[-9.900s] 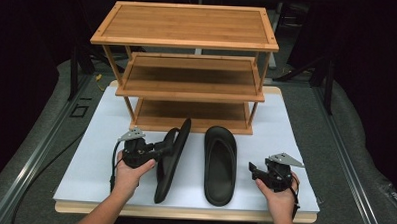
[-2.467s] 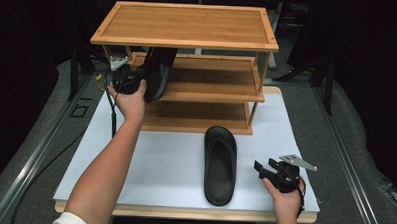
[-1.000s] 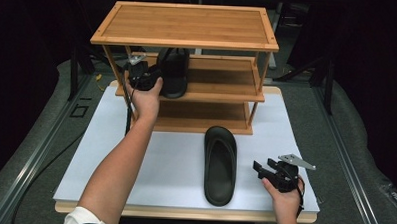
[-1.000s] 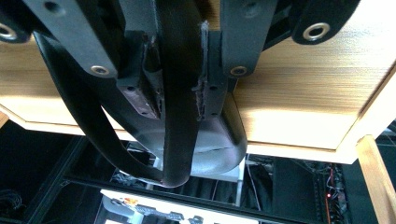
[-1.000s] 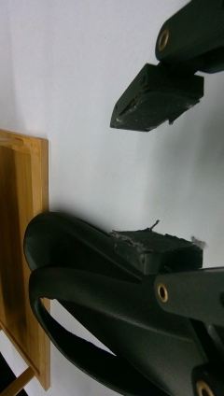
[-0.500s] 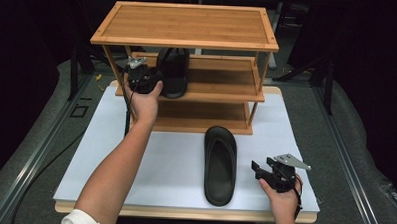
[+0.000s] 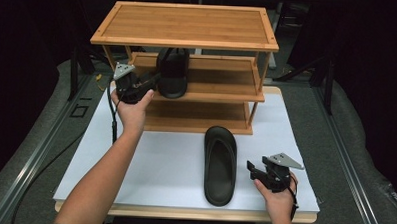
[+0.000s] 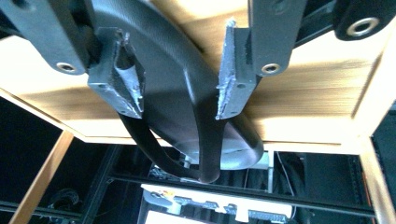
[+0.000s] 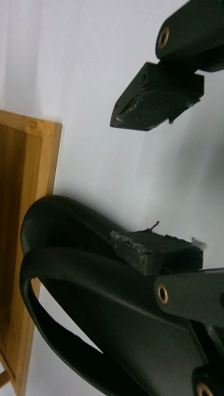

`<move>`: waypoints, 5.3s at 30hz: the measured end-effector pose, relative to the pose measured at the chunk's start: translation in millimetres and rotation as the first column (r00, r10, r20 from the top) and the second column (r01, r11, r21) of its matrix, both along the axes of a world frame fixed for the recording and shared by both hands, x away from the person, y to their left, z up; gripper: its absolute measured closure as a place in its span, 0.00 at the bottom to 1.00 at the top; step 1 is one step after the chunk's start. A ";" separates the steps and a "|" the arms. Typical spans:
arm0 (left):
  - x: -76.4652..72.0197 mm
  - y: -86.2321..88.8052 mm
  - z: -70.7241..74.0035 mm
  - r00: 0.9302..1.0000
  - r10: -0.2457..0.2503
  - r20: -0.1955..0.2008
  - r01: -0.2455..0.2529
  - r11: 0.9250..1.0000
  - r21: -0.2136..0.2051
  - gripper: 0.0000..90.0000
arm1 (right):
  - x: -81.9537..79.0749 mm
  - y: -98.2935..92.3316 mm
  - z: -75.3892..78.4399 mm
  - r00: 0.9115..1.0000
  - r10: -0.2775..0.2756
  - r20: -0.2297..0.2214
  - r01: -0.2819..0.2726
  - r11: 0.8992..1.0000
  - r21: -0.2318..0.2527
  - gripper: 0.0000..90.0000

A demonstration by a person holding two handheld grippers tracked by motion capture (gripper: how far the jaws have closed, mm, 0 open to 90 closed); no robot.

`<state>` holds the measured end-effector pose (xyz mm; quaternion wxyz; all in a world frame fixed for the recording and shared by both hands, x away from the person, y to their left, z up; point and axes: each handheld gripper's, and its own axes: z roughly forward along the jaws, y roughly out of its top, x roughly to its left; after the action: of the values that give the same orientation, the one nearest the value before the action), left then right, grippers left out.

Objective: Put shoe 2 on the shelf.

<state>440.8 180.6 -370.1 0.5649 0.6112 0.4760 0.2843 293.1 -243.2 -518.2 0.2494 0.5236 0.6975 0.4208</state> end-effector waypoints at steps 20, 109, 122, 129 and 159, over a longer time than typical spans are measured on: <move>-68.4 34.7 -42.1 0.994 -0.111 -0.016 0.111 0.994 0.015 0.58 | -5.8 24.8 6.1 0.996 0.082 0.029 -0.082 0.997 0.013 0.46; -114.1 71.0 -140.6 0.979 -0.103 -0.178 0.118 0.990 0.076 0.56 | -7.6 24.0 -3.5 0.994 0.040 -0.104 -0.053 0.991 -0.124 0.94; -114.4 71.1 -139.2 0.982 -0.094 -0.163 0.112 0.988 0.102 0.56 | -10.8 24.3 2.3 0.998 0.048 -0.051 -0.053 0.993 -0.101 0.94; -113.4 73.8 -139.7 0.983 -0.089 -0.163 0.105 0.990 0.094 0.56 | -14.5 20.3 8.8 0.999 0.038 -0.012 -0.039 0.997 -0.060 0.94; -113.1 75.4 -140.8 0.983 -0.072 -0.167 0.087 0.993 0.085 0.54 | -32.2 4.5 41.1 0.991 0.007 0.133 -0.014 0.999 0.049 0.94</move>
<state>327.7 256.0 -510.9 0.5060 0.6764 0.4824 0.2318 260.9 -238.7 -477.1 0.2797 0.4969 0.6715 0.4732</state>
